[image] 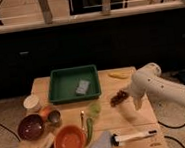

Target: Place grapes in red bowl

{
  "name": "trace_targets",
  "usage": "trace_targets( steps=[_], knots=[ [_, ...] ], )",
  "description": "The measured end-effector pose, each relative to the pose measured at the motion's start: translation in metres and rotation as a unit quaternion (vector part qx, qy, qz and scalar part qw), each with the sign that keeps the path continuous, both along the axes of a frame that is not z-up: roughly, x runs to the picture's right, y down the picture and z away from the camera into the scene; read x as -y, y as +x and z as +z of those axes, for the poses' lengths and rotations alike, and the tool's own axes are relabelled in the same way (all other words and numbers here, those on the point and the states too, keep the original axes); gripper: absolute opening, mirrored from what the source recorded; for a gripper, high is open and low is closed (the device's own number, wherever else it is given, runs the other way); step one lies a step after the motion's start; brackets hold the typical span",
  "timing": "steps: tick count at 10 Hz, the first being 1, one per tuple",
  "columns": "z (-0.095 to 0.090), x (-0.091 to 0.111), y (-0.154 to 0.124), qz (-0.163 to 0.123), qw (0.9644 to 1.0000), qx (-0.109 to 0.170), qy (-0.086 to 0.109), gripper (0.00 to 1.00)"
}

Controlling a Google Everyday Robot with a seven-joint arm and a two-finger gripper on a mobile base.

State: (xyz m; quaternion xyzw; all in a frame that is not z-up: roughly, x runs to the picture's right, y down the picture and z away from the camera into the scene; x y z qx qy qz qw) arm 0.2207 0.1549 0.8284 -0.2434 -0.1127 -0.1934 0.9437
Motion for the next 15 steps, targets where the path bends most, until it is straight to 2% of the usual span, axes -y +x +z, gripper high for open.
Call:
trace_targets(
  steps=[5, 15],
  knots=[
    [0.013, 0.001, -0.003, -0.016, 0.9997, 0.015, -0.010, 0.80],
    [0.036, 0.005, 0.000, -0.027, 0.9982, 0.037, -0.038, 0.80]
  ],
)
